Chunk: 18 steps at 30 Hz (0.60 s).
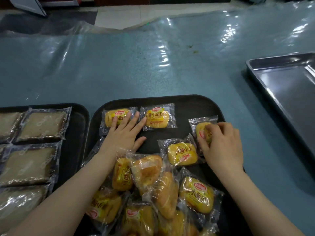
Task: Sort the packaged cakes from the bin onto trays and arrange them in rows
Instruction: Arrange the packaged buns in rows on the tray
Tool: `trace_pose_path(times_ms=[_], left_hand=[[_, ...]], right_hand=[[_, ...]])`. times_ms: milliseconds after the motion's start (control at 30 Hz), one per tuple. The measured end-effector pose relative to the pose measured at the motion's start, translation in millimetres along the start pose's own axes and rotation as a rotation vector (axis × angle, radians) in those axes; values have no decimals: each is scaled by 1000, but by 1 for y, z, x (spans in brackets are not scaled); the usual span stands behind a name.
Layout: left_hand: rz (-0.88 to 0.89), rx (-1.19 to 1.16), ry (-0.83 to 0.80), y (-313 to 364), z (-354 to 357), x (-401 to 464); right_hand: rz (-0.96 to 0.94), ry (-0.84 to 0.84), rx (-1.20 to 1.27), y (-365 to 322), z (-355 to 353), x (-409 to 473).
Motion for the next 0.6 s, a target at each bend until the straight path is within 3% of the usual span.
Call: trace_pose_path(times_ms=[333,433,533,600], left_hand=[[1,-28,33,-1,-5,-1],[27,-28,19,2,-5,-2],[32,-10,3,1,-3,-1],[34,-8,13,2,-3,-1]], right_hand=[[-66,-111,177,-3,19,32],[-58,-53,302,1,14,37],[-277,14,192,-8,6,36],[-445,-71,89,-17,16,35]])
Point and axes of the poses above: each hand's wrist, its own x-axis towards the middle knuckle, its own z-axis out of the palm, y = z × x, the point moved 7 cm from there along x, towards the middle knuckle, and after that the axes turned 1 degree about -z, right-handed, at the moved point
